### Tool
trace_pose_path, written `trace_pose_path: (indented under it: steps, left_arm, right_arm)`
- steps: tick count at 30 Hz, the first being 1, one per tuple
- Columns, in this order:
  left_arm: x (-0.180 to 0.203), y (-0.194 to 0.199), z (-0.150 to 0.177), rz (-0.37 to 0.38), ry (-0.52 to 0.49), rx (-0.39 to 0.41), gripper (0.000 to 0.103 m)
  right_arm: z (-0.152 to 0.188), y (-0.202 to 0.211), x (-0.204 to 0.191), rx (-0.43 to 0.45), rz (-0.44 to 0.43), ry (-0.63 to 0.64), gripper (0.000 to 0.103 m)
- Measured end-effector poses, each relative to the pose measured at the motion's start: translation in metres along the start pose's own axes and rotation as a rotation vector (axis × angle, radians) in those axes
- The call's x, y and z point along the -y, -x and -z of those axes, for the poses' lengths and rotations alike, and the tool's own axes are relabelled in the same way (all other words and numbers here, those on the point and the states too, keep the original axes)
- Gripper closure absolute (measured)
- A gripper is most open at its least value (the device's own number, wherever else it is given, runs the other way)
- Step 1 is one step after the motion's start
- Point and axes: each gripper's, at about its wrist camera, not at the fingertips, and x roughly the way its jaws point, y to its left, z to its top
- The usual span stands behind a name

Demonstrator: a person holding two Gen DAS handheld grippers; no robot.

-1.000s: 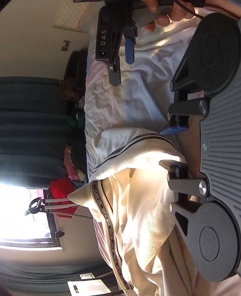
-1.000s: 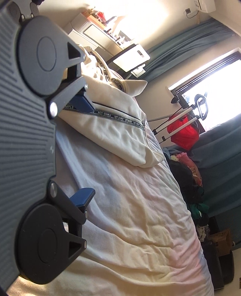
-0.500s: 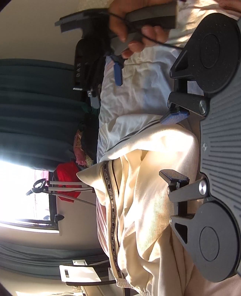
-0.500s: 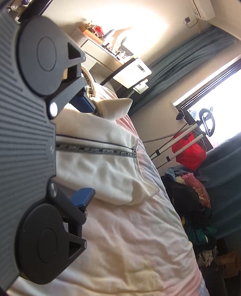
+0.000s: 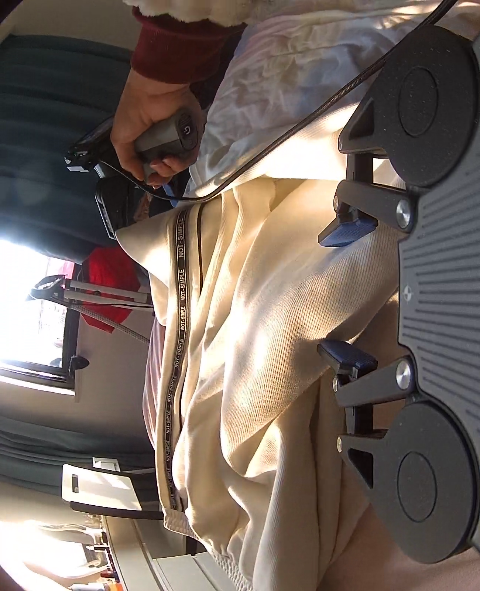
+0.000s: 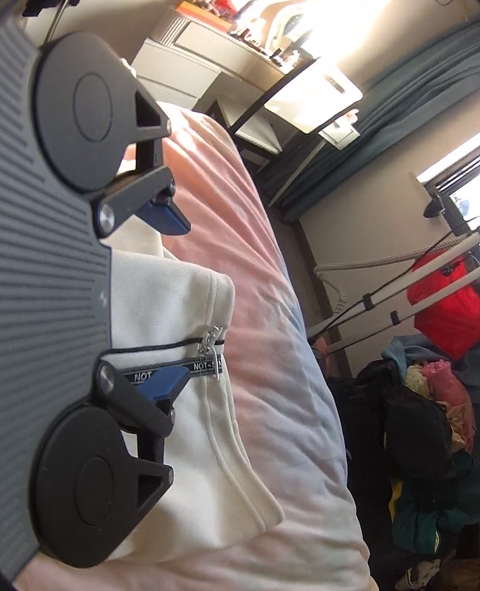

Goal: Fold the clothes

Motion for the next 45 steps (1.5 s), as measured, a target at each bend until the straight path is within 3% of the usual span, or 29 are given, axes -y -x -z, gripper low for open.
trace_pose_path:
  steps: [3, 5, 6, 7, 14, 17, 24, 30, 34, 39, 41, 43, 45]
  left_arm:
    - [-0.004, -0.007, 0.003, -0.001, 0.007, -0.012, 0.043]
    - [-0.006, -0.011, 0.004, -0.001, 0.013, -0.020, 0.043]
    - [-0.007, -0.010, 0.005, 0.000, 0.017, -0.017, 0.043]
    - [-0.008, -0.010, 0.004, 0.001, 0.022, -0.013, 0.043]
    - [-0.008, 0.002, 0.000, -0.022, 0.020, 0.040, 0.043]
    - [-0.006, 0.012, -0.003, -0.026, 0.024, 0.065, 0.043]
    - [0.011, 0.041, -0.004, -0.043, -0.042, 0.129, 0.043]
    - [0.025, 0.060, 0.001, -0.050, -0.085, 0.138, 0.043]
    - [0.027, 0.068, 0.006, -0.062, -0.067, 0.129, 0.043]
    - [0.029, 0.070, 0.010, -0.107, -0.068, 0.125, 0.043]
    - [0.030, 0.069, 0.012, -0.119, -0.077, 0.125, 0.043]
    - [0.028, 0.068, 0.012, -0.124, -0.069, 0.117, 0.043]
    - [0.026, 0.066, 0.013, -0.124, -0.050, 0.102, 0.043]
  right_arm:
    - [0.001, 0.016, 0.007, 0.037, 0.032, 0.007, 0.030]
    - [0.001, 0.027, 0.011, 0.062, 0.053, 0.012, 0.059]
    - [0.002, 0.033, 0.014, 0.074, 0.063, 0.014, 0.084]
    - [0.002, 0.038, 0.016, 0.087, 0.074, 0.016, 0.095]
    - [0.004, 0.077, 0.032, 0.174, 0.148, 0.032, 0.096]
    - [0.013, 0.135, 0.062, 0.259, 0.171, -0.029, 0.096]
    - [0.090, 0.261, 0.181, 0.430, 0.189, -0.376, 0.096]
    - [0.202, 0.305, 0.280, 0.451, 0.094, -0.742, 0.095]
    - [0.269, 0.305, 0.315, 0.450, -0.003, -0.948, 0.093]
    - [0.281, 0.304, 0.331, 0.434, -0.017, -0.981, 0.091]
    - [0.277, 0.300, 0.333, 0.419, -0.007, -0.936, 0.077]
    - [0.273, 0.295, 0.334, 0.398, -0.003, -0.880, 0.038]
    - [0.269, 0.290, 0.334, 0.375, -0.010, -0.809, 0.033]
